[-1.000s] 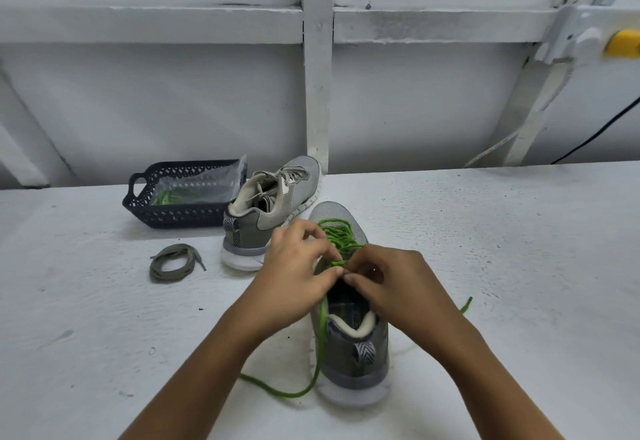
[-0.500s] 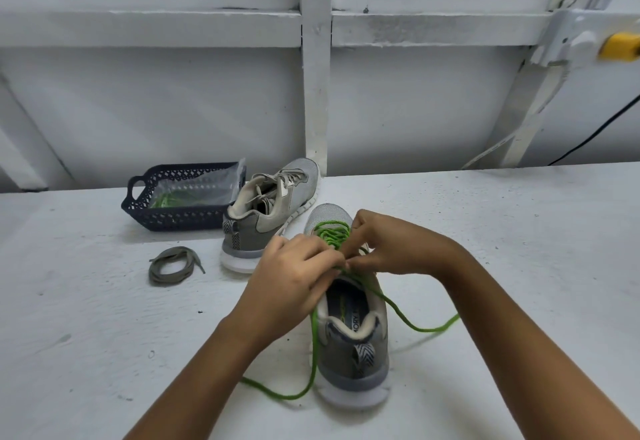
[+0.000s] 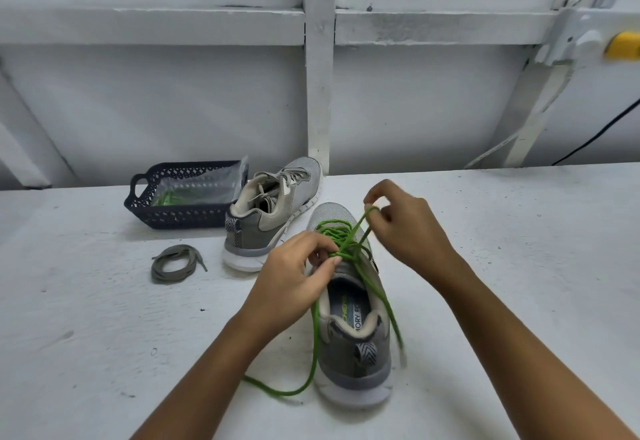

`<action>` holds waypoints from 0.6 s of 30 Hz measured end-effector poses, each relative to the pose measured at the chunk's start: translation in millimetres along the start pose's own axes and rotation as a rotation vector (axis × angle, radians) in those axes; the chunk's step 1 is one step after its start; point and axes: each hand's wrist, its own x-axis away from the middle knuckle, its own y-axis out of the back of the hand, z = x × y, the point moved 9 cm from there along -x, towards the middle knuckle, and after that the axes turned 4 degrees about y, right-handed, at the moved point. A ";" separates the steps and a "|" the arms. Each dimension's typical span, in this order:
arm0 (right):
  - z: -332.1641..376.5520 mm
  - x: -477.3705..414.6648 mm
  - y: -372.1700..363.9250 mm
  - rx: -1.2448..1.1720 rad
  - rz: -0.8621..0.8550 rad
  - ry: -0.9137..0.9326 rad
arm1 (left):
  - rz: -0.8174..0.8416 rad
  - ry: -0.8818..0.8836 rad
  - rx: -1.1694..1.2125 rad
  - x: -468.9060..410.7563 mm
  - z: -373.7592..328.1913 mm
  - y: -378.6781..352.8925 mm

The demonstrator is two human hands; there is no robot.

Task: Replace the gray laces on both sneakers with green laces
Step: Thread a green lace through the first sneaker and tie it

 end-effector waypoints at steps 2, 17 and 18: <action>-17.7 0.4 0.2 -0.406 -0.019 -0.180 | 0.003 0.006 0.013 -0.3 -0.3 0.2; -35.5 20.4 12.0 0.066 -0.090 -0.088 | 0.080 -0.019 -0.028 4.9 -2.0 -3.2; -40.5 24.5 4.7 0.082 -0.007 -0.128 | 0.093 -0.026 -0.033 6.2 -3.2 -3.8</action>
